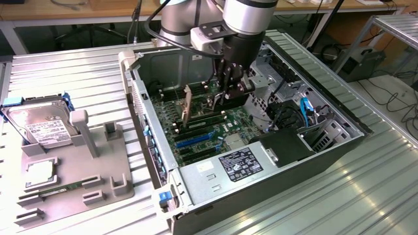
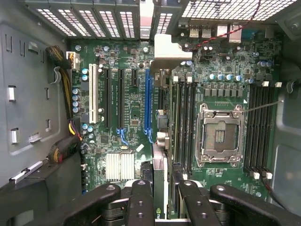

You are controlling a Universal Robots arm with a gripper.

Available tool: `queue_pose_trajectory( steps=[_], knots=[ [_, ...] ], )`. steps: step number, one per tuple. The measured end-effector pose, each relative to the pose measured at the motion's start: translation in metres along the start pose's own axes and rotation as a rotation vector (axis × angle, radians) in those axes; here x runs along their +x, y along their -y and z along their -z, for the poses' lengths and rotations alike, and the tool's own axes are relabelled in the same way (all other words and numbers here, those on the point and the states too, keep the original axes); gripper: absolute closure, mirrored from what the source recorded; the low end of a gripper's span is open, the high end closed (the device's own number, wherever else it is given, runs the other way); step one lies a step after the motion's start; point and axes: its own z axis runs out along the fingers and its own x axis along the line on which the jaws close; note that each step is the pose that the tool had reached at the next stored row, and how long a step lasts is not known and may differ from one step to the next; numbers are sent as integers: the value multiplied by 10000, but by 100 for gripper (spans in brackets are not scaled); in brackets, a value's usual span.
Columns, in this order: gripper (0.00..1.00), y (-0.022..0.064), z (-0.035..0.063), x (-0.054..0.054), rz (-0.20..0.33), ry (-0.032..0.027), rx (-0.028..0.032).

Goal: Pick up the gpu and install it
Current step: 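Insert the gpu into the slot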

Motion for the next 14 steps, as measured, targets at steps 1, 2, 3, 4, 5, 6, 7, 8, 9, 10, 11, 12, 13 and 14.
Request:
queue_pose_trajectory(
  steps=[1,2,3,4,5,6,7,8,9,10,11,12,13,14],
  knots=[
    [74,0,-3,13,0,0,0],
    [74,0,-5,19,0,0,0],
    [74,-1,-6,25,0,0,0],
    [74,-1,-8,37,0,0,1],
    [74,-2,-13,67,0,-1,0],
    [74,-2,-18,86,0,0,0],
    [74,-3,-24,106,0,0,0],
    [74,-3,-25,108,0,0,0],
    [74,-3,-25,110,0,0,0],
    [74,-3,-26,112,0,0,0],
    [74,-3,-27,114,0,0,0],
    [74,-3,-27,116,0,0,0],
    [74,-3,-28,118,0,0,0],
    [74,-3,-29,121,0,1,1]
  ],
)
